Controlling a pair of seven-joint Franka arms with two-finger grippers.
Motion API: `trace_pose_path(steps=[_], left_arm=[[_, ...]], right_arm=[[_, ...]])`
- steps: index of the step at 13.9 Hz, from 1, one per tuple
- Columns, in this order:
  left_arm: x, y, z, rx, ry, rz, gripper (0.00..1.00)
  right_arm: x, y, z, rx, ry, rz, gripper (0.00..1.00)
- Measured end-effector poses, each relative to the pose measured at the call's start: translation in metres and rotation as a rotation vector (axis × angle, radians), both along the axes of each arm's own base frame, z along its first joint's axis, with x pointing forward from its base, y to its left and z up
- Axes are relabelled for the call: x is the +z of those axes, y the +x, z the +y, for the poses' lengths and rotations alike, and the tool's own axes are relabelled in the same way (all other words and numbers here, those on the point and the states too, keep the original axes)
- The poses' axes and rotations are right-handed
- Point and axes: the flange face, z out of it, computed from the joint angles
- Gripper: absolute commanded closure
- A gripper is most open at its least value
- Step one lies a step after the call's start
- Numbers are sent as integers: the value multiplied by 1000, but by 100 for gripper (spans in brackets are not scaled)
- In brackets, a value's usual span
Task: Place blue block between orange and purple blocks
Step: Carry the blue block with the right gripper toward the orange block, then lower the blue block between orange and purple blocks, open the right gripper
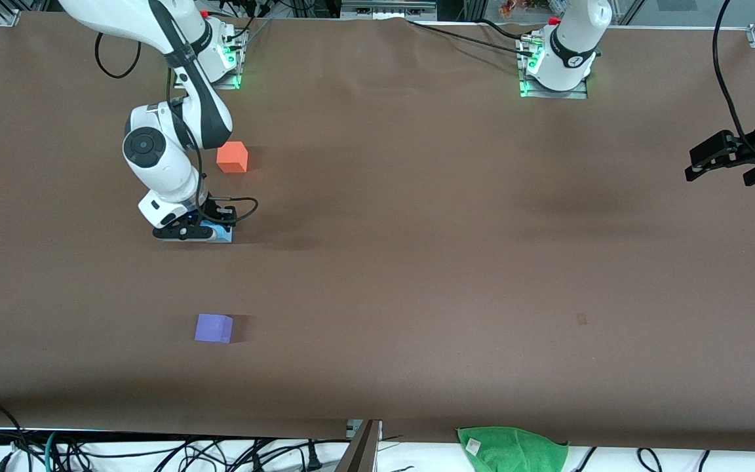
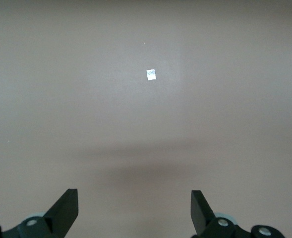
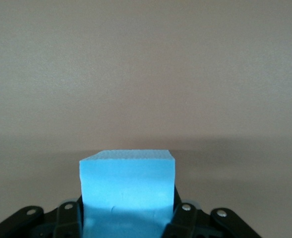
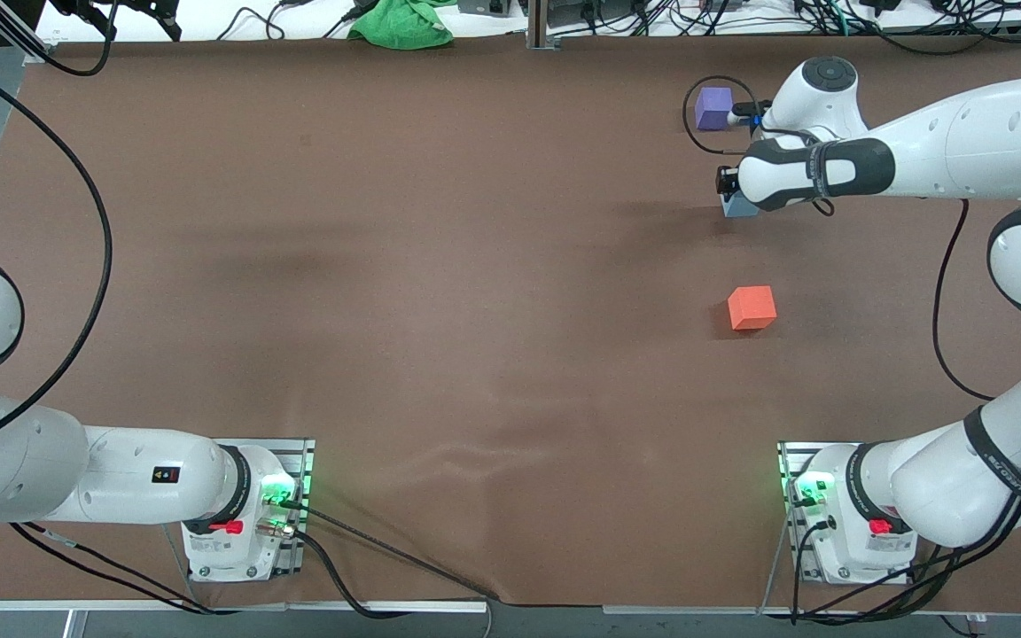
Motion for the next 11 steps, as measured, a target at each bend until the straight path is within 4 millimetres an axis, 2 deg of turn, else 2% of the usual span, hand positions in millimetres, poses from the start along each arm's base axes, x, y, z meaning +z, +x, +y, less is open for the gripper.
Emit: trace_pose_path(steps=[10, 11], left_arm=[[0, 0, 0, 0, 0, 0, 0], [0, 0, 0, -1, 0, 1, 0]], right_arm=[[-43, -5, -3, -8, 14, -71, 45], [-43, -4, -3, -8, 16, -76, 26]])
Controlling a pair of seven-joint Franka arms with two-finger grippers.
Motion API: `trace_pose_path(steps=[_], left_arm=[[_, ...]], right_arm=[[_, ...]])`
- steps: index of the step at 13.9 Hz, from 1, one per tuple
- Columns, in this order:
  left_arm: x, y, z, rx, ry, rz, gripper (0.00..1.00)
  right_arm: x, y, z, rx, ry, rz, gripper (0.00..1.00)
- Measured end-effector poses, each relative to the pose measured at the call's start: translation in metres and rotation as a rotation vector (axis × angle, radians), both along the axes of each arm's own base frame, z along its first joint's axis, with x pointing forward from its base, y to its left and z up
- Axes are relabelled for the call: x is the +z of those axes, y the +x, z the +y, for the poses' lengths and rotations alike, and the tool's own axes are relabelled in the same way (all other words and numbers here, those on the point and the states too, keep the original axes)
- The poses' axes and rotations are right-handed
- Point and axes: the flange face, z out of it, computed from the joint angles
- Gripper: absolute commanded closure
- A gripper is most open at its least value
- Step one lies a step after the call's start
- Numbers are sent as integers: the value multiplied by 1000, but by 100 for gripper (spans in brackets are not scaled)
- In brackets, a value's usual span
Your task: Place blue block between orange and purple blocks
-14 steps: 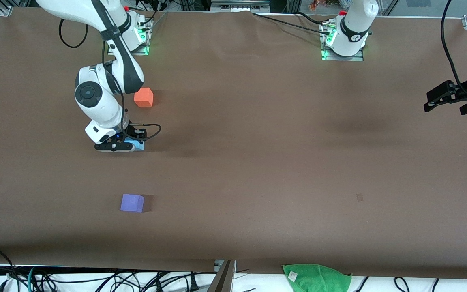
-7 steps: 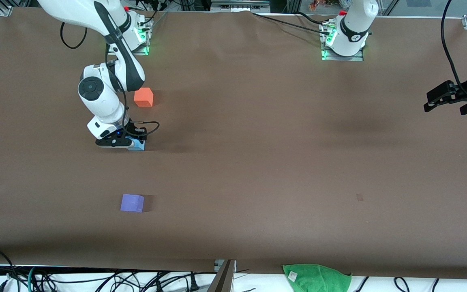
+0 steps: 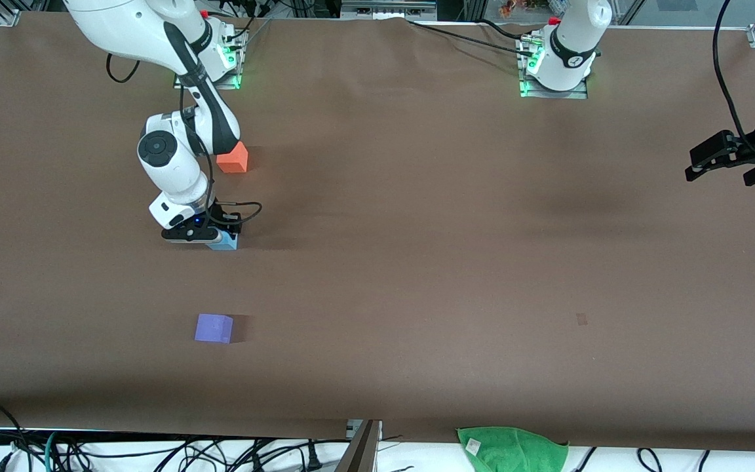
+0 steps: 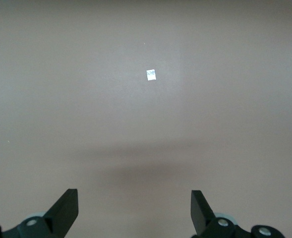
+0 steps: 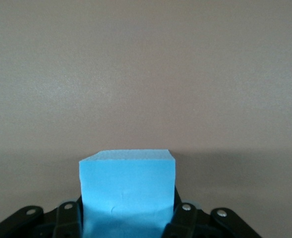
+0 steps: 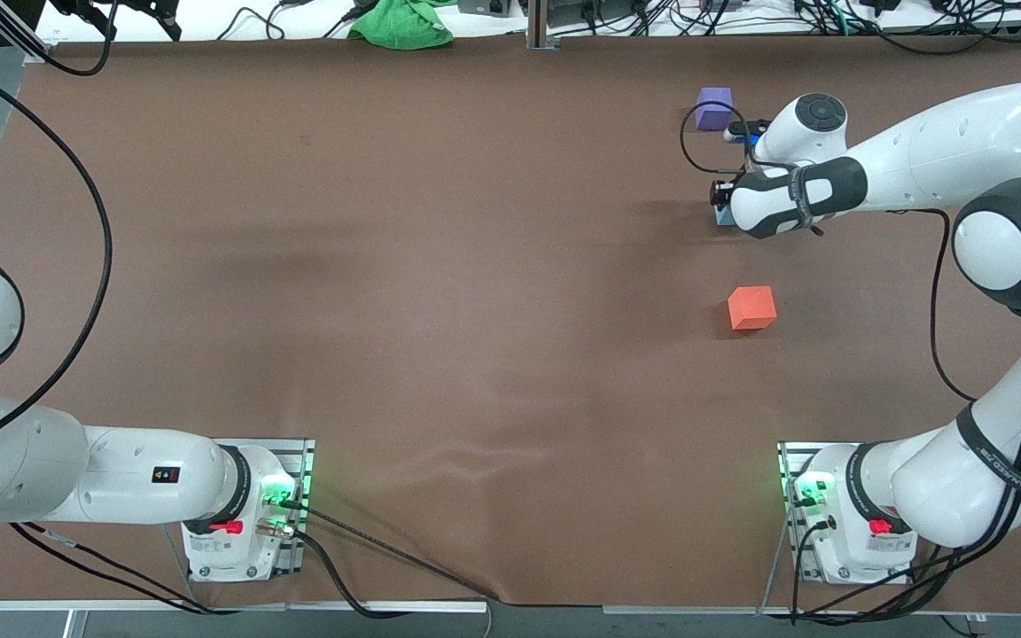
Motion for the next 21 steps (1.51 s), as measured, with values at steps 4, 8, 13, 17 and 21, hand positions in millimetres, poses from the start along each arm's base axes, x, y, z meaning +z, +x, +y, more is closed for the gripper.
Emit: trace_pose_path(steps=[4, 8, 13, 17, 21], left_arm=[[-10, 4, -3, -5, 0, 25, 0], [-13, 5, -3, -5, 0, 31, 0], [-13, 5, -3, -4, 0, 31, 0], [-13, 4, -2, -4, 0, 40, 0], [-8, 4, -2, -4, 0, 33, 0]], right_arm=[[-2, 0, 0, 1, 0, -2, 0], [17, 10, 6, 13, -7, 38, 0], [108, 44, 14, 80, -33, 171, 0], [194, 70, -5, 137, -59, 289, 0], [255, 80, -16, 163, -68, 348, 0]])
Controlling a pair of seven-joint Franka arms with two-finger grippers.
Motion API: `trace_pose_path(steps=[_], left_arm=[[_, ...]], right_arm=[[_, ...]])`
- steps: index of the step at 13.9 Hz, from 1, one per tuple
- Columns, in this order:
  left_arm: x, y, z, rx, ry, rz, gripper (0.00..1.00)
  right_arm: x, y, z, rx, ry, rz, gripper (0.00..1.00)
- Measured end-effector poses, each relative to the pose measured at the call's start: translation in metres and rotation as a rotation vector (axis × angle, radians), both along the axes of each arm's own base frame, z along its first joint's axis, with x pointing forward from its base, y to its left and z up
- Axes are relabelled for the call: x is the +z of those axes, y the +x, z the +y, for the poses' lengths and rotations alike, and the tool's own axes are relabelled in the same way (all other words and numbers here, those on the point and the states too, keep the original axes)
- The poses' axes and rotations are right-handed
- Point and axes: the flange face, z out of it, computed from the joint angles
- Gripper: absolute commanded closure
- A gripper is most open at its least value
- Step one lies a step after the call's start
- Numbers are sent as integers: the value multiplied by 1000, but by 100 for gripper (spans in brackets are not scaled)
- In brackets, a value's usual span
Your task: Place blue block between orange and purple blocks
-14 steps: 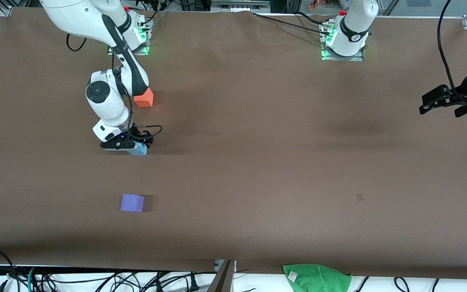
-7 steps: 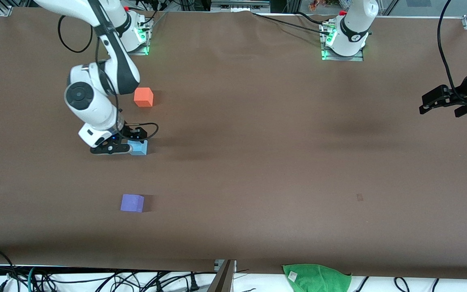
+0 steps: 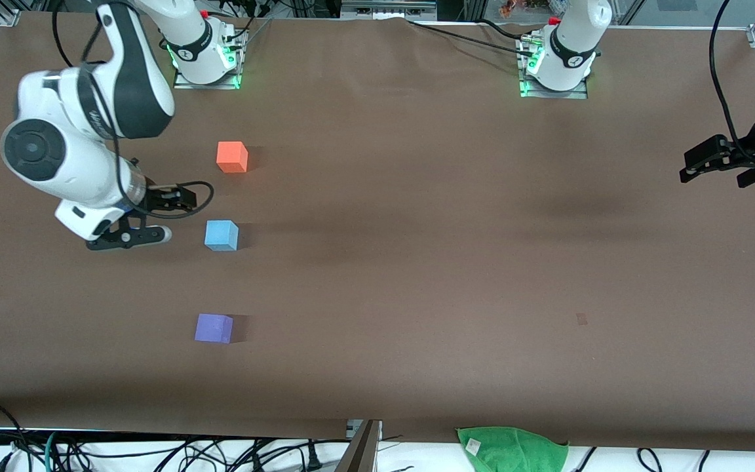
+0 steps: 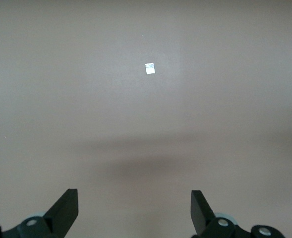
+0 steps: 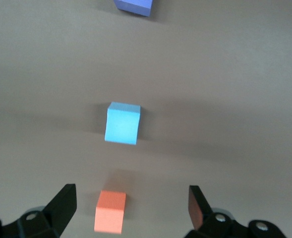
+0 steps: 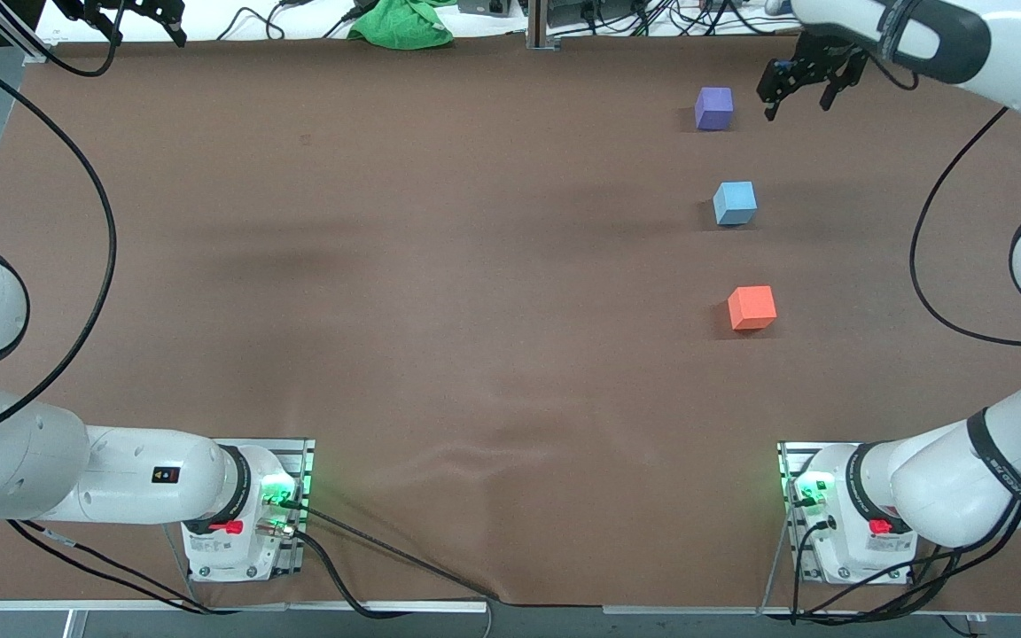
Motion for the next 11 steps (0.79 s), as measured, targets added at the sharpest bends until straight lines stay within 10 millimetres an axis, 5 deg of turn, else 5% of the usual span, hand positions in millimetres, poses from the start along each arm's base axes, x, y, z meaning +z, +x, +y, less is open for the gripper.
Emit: trace_pose_path(steps=[7, 11], left_arm=[[2, -2, 1, 2, 0, 10, 0], [1, -3, 0, -1, -1, 26, 0]], right_arm=[[94, -3, -43, -39, 6, 40, 0], [138, -30, -52, -36, 37, 44, 0]])
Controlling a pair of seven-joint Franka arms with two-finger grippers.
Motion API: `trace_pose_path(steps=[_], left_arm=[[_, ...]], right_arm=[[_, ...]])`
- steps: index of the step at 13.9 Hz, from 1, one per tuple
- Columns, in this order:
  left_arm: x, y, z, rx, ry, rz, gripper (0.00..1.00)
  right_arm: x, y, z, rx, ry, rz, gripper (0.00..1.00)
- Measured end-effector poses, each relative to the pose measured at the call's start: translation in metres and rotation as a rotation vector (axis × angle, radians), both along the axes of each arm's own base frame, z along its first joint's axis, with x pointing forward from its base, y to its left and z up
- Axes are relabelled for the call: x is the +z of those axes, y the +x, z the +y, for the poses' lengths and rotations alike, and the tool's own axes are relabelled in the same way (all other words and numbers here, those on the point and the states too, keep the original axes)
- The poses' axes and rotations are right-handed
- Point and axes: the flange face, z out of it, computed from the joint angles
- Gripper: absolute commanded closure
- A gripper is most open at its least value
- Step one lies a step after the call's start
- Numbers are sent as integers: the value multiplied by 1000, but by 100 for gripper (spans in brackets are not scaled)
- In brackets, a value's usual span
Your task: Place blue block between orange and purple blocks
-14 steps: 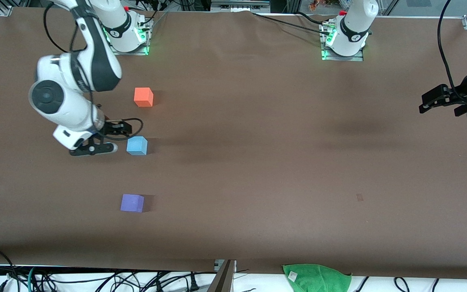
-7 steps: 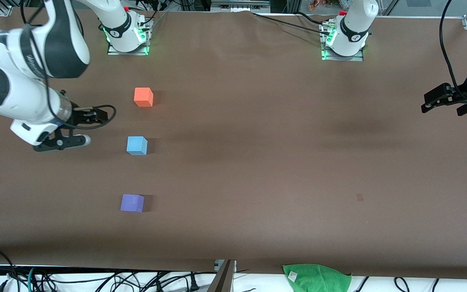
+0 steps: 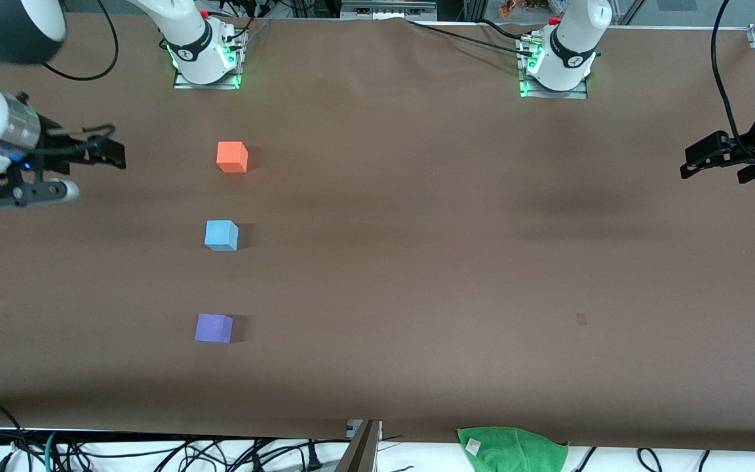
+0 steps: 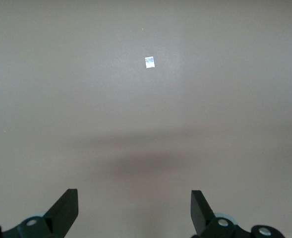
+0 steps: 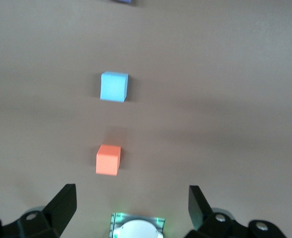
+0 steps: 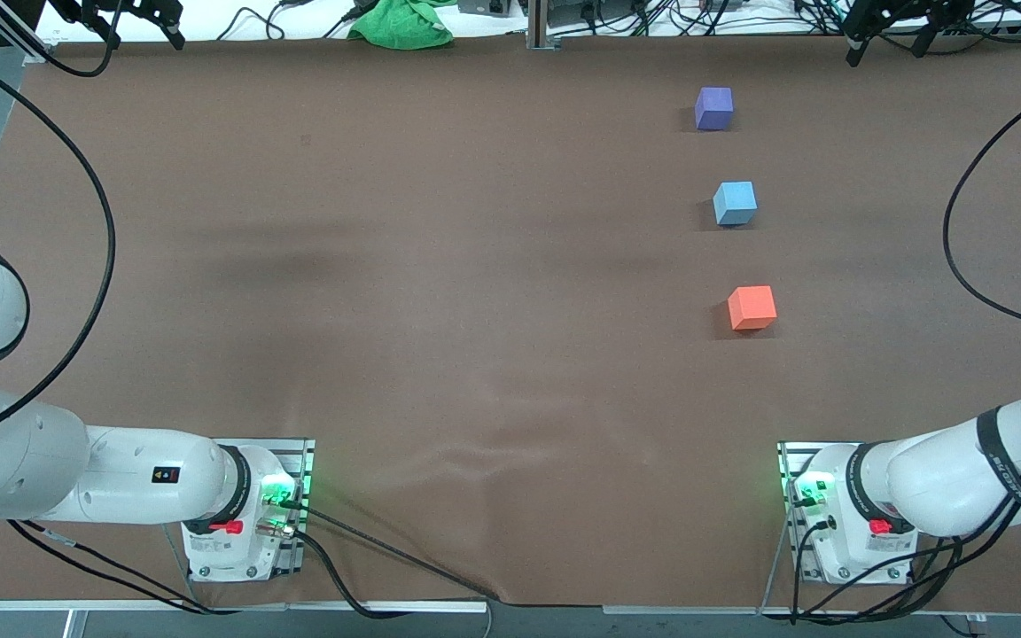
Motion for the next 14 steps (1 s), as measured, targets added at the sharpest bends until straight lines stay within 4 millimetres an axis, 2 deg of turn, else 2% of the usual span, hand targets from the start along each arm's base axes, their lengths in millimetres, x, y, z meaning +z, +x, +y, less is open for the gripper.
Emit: trace_pose_path(steps=[4, 9, 11, 14], left_arm=[[0, 0, -1, -2, 0, 1, 0], [3, 0, 1, 1, 0, -5, 0], [4, -1, 0, 0, 0, 3, 0], [3, -4, -1, -2, -1, 26, 0]], right_arm=[[20, -13, 10, 35, -8, -28, 0], [54, -27, -12, 3, 1, -89, 0], [57, -31, -21, -12, 2, -81, 0], [52, -34, -24, -19, -1, -44, 0]])
